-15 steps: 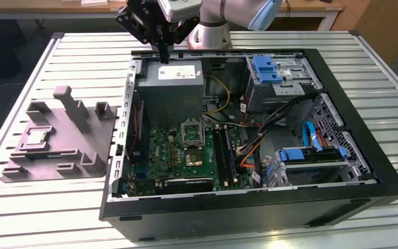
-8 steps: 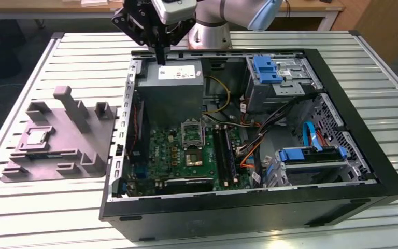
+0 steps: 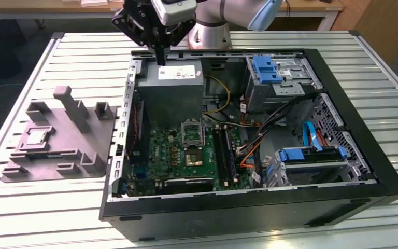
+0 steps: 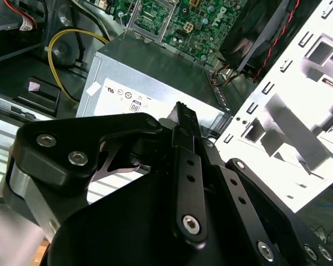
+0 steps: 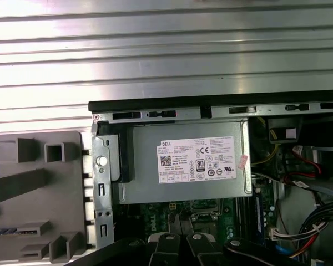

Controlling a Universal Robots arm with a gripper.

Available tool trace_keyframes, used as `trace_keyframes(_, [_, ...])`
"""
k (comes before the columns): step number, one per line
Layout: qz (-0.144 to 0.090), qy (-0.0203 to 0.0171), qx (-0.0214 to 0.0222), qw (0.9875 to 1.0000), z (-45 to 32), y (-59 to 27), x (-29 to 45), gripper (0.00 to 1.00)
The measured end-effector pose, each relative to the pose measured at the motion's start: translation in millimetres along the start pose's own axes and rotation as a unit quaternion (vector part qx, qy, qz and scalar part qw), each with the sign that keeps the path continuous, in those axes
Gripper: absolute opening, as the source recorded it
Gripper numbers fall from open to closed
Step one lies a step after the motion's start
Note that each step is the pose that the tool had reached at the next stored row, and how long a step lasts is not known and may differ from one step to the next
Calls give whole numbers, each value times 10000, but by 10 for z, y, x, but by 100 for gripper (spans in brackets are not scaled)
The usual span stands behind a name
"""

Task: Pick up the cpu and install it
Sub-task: 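Reach for the cpu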

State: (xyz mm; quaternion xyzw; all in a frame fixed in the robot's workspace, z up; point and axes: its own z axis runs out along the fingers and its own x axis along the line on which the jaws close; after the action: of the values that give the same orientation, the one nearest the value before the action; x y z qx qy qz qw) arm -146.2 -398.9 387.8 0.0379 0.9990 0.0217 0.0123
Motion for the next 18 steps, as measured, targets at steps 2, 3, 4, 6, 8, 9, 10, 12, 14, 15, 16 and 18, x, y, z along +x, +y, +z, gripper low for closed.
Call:
trace_keyframes(2, [0,0,0,10000,4,0,1,11])
trace_keyframes(3, [0,0,0,10000,34,-2,9,11])
trace_keyframes(4, [0,0,0,10000,50,-4,26,11])
trace_keyframes(6, [0,0,0,10000,51,-4,27,11])
trace_keyframes(8, [1,0,0,10000,51,-5,33,11])
trace_keyframes(9, [1,0,0,10000,51,-5,37,11])
trace_keyframes(10, [0,0,0,10000,51,-5,39,11])
trace_keyframes(12, [0,0,0,10000,52,-6,46,11])
trace_keyframes(14, [0,0,0,10000,52,-7,54,11])
trace_keyframes(15, [0,0,0,10000,53,-7,59,11])
trace_keyframes(16, [0,0,0,10000,53,-7,64,11])
trace_keyframes(18, [0,0,0,10000,53,-8,75,11])
